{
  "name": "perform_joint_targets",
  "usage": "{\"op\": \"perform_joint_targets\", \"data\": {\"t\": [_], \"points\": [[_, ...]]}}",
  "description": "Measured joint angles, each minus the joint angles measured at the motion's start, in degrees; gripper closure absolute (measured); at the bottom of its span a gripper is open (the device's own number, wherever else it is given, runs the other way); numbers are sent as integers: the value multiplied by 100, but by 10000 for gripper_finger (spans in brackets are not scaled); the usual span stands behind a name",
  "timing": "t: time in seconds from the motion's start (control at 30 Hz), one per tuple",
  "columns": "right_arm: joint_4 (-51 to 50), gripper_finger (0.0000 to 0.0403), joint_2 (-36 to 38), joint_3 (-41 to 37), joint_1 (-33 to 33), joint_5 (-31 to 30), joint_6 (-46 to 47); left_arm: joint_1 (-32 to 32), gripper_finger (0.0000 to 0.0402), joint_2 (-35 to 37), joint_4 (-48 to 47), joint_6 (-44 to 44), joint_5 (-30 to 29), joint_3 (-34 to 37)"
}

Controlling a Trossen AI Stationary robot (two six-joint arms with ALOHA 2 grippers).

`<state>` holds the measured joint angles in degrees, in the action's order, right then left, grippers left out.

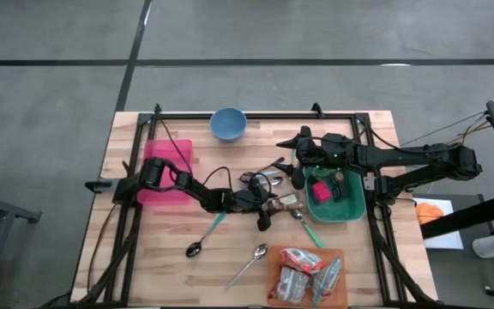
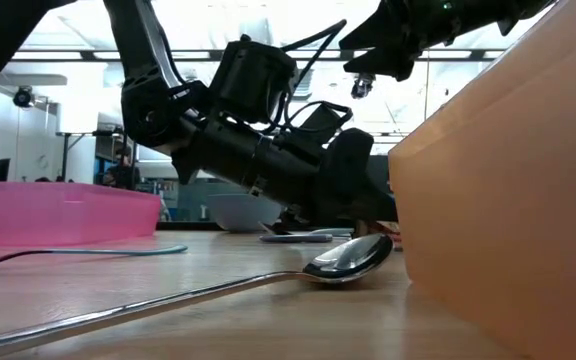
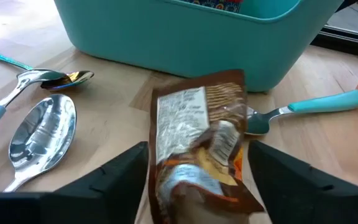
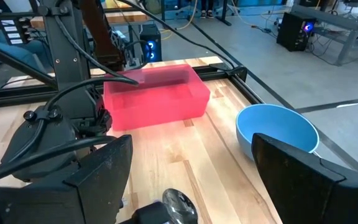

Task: Pick & Place Food Item
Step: Put the orange seasoning pack into the green bin

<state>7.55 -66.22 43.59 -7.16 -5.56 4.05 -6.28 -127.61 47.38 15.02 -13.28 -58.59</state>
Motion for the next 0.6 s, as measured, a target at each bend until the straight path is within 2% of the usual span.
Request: {"op": "perform_joint_targets", "data": {"t": [0.17, 0.4, 0.6], "points": [[0, 76, 0, 0, 0, 0, 0, -11, 88, 120, -10, -11, -195, 2], [0, 76, 0, 0, 0, 0, 0, -15, 82, 609, -155, -353, -228, 86], [6, 76, 0, 0, 0, -1, 0, -15, 82, 1204, -1258, -322, -263, 173]]}}
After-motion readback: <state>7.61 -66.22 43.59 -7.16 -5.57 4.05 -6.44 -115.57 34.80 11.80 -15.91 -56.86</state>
